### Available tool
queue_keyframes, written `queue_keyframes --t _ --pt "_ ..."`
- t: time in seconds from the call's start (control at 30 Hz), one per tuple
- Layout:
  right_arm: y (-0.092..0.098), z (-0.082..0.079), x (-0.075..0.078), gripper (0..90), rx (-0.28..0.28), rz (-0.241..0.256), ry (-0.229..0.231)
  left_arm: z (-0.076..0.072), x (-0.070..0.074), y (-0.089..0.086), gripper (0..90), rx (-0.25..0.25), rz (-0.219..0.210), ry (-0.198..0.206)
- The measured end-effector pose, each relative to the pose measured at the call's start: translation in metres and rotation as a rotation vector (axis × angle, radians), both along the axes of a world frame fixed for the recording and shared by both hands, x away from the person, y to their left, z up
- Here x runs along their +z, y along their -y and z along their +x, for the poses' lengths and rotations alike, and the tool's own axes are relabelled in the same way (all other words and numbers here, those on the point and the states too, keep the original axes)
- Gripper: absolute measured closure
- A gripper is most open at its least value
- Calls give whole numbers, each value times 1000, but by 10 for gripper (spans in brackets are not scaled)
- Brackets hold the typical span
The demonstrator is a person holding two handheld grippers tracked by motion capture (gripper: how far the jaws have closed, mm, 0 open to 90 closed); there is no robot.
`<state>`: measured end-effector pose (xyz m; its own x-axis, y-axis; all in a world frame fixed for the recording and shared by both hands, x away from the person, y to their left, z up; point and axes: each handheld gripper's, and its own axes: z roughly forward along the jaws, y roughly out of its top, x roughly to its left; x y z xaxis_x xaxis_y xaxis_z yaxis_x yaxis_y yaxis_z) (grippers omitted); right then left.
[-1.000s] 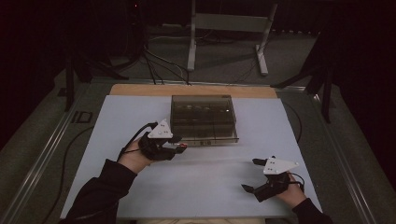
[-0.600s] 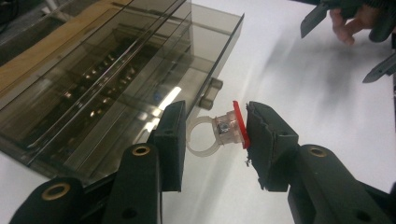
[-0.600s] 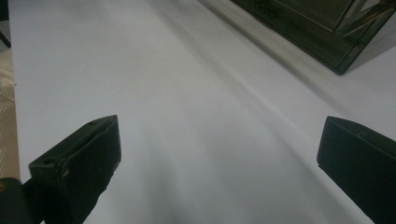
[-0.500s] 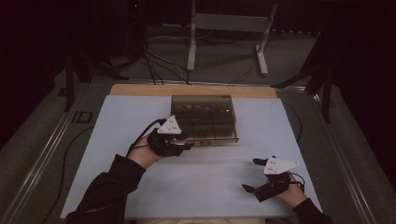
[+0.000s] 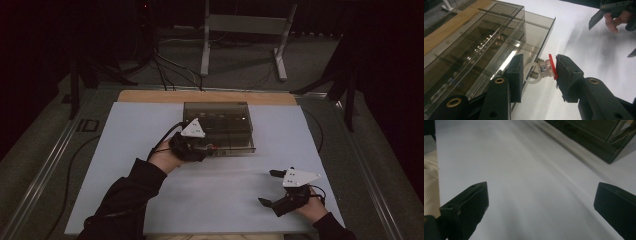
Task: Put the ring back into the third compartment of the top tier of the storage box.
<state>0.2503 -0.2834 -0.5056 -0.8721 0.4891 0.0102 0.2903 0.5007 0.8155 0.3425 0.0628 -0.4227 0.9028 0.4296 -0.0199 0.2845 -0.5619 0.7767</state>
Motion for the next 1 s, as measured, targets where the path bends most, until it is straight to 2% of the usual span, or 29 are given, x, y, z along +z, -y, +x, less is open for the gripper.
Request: queue_keyframes --t 0.17,0.4,0.83,0.93,1.0 --pt "-2 -2 0 1 13 -5 4 5 0 12 596 -10 -6 -9" --pt "0 -2 2 2 10 12 8 13 2 30 595 -25 -9 -13" --pt "1 -3 3 2 7 18 6 25 -4 57 595 -45 -6 -31" --pt "2 -3 3 2 6 18 8 25 -5 59 595 -45 -8 -31" --pt "2 -4 3 1 7 21 11 28 -7 66 595 -31 -6 -26"
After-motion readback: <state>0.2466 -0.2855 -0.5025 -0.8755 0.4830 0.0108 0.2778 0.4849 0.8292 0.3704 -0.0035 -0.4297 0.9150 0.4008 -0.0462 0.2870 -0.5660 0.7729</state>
